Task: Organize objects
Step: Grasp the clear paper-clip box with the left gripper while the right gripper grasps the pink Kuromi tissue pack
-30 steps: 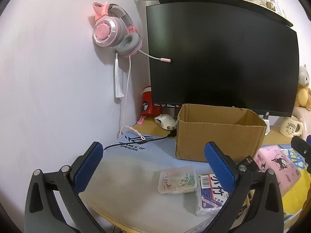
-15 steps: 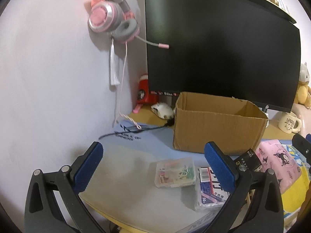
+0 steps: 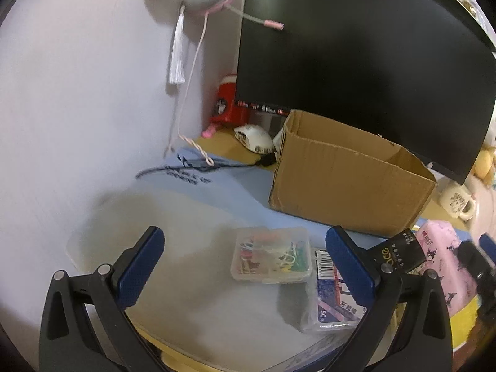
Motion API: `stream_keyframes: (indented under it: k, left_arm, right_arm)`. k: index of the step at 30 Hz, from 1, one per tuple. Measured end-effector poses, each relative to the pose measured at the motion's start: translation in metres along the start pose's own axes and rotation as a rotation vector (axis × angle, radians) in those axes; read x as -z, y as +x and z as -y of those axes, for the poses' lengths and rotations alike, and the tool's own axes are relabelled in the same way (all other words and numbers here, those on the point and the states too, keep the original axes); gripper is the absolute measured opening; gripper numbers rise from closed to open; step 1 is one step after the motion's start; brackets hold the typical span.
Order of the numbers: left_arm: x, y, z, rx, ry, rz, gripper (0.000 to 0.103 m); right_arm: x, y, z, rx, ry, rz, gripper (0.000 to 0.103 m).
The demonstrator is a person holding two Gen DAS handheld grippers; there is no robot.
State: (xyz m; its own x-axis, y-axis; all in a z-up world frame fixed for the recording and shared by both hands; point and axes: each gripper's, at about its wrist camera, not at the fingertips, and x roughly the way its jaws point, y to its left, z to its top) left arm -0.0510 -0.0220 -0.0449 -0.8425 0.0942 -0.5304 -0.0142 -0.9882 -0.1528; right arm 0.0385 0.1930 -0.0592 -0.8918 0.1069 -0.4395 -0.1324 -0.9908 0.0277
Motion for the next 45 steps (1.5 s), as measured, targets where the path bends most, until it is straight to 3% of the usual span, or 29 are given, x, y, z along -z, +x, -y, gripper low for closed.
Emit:
stream_keyframes:
  k: [10, 21, 31, 41, 45]
  left_arm:
    - [0.004, 0.016, 0.004, 0.016, 0.018, -0.063, 0.103]
    - [0.008, 0.035, 0.008, -0.022, 0.003, -0.111, 0.103]
    - [0.014, 0.047, 0.024, 0.022, 0.041, -0.156, 0.103]
    - [0.018, 0.066, 0.006, 0.094, -0.118, -0.206, 0.101]
    - [0.019, 0.065, 0.007, 0.068, -0.129, -0.19, 0.1]
  right_arm:
    - [0.004, 0.012, -0.004, 0.011, -0.015, -0.065, 0.103]
    - [0.005, 0.017, -0.007, 0.035, -0.038, -0.087, 0.103]
    - [0.007, 0.02, -0.008, 0.043, -0.055, -0.104, 0.103]
    - [0.009, 0.022, -0.012, 0.057, -0.088, -0.108, 0.103]
    - [0.008, 0.021, -0.012, 0.039, -0.08, -0.11, 0.103]
